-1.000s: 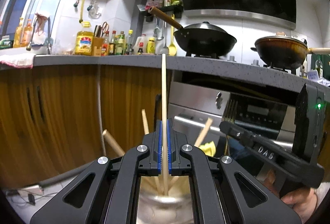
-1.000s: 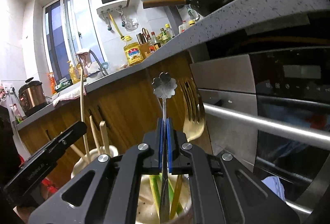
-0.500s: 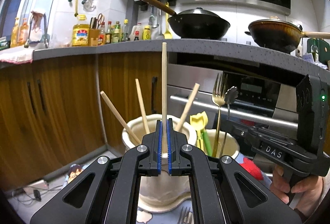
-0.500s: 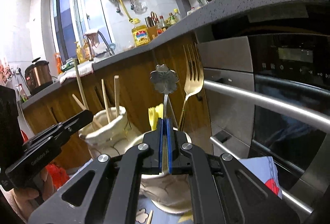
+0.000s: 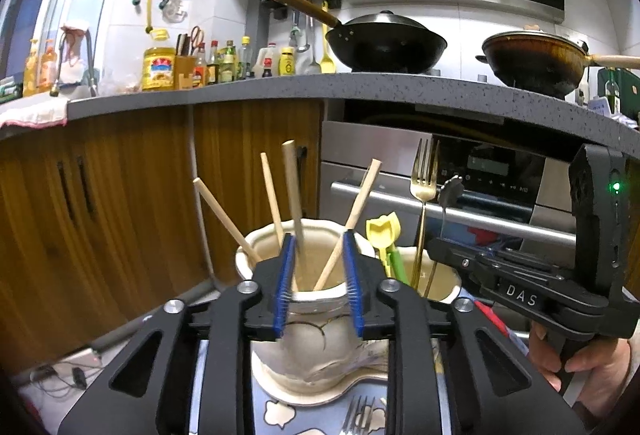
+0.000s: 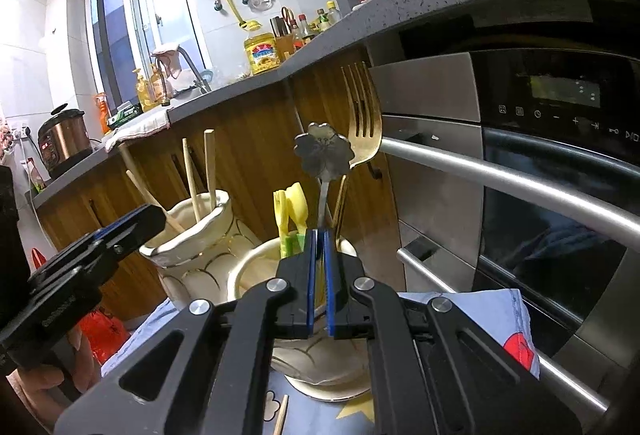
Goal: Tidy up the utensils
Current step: 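Drop the chopstick into the tall cup with left tool while right drops flower spoon in short cup, then open both tools and move them back over the silver fork and last chopstick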
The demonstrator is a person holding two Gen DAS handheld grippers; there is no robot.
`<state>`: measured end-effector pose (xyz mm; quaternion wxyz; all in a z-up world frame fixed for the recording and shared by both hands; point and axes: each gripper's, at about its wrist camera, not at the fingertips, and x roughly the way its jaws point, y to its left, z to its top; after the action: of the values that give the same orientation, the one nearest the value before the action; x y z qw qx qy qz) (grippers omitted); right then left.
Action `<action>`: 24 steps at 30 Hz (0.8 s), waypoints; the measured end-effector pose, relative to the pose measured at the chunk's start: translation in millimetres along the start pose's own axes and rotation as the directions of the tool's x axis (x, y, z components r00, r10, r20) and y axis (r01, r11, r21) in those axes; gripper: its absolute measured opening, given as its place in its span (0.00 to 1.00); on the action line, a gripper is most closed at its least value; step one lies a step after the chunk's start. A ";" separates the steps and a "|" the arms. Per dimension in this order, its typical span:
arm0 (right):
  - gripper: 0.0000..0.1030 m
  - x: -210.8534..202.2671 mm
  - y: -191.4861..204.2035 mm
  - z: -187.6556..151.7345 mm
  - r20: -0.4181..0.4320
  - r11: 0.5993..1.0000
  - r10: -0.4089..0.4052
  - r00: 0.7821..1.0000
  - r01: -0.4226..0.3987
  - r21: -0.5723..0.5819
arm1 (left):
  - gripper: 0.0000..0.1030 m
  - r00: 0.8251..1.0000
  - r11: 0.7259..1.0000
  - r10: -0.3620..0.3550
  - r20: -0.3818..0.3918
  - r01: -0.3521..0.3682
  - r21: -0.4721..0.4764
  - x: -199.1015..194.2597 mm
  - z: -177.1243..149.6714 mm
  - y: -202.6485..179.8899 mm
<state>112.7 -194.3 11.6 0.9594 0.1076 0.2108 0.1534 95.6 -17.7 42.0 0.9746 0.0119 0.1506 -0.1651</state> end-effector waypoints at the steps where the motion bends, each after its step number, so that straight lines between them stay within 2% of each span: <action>1: 0.12 0.1 -0.3 -0.5 -0.004 1.000 0.000 1.000 0.000 0.002 | 0.32 1.000 1.000 0.002 0.002 -0.002 -0.002 -1.4 0.1 0.4; 2: 0.18 -0.1 -0.7 -1.4 -0.007 1.000 0.002 1.000 -0.002 0.005 | 0.34 1.000 1.000 0.002 0.003 -0.002 -0.006 -2.6 0.2 1.0; 7: 0.20 -3.9 -0.9 -2.0 -0.006 1.000 0.002 1.000 -0.002 0.006 | 0.38 1.000 1.000 0.006 0.000 -0.006 -0.012 -7.5 0.1 2.1; 9: 0.25 -6.6 -1.4 -1.7 -0.004 1.000 -0.010 1.000 0.010 0.006 | 0.39 1.000 1.000 0.008 0.001 -0.008 -0.016 -10.1 0.6 3.0; 13: 0.25 -11.7 -3.8 -2.2 -0.001 1.000 -0.016 1.000 0.016 0.007 | 0.42 1.000 1.000 0.011 0.010 -0.010 -0.021 -17.1 1.8 5.4; 16: 0.32 -14.8 -6.8 -3.7 -0.008 1.000 -0.022 1.000 0.022 0.017 | 0.44 1.000 1.000 0.020 0.005 -0.020 -0.017 -21.0 1.4 7.1; 19: 0.40 -21.3 -9.1 -5.0 -0.018 0.999 -0.021 1.000 0.021 0.031 | 0.55 0.999 0.999 0.034 -0.002 -0.034 -0.019 -27.4 -0.4 10.4; 21: 0.52 -26.3 -8.3 -7.6 -0.028 0.999 -0.018 0.999 0.019 0.034 | 0.67 0.999 0.999 0.037 -0.004 -0.037 -0.036 -33.9 -2.5 14.1; 22: 0.55 -27.8 -7.9 -8.9 -0.036 0.999 -0.016 0.999 0.017 0.034 | 0.71 0.999 0.998 0.039 -0.006 -0.039 -0.041 -36.4 -3.4 15.5; 24: 0.63 -32.5 -4.3 -14.2 -0.059 1.000 -0.009 0.998 0.011 0.025 | 0.84 0.998 0.997 0.056 -0.014 -0.057 -0.048 -41.8 -5.9 18.5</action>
<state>79.4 -207.3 9.8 0.9521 0.1140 0.2414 0.1491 62.4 13.6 48.3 0.9779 -0.0064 0.1603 -0.1338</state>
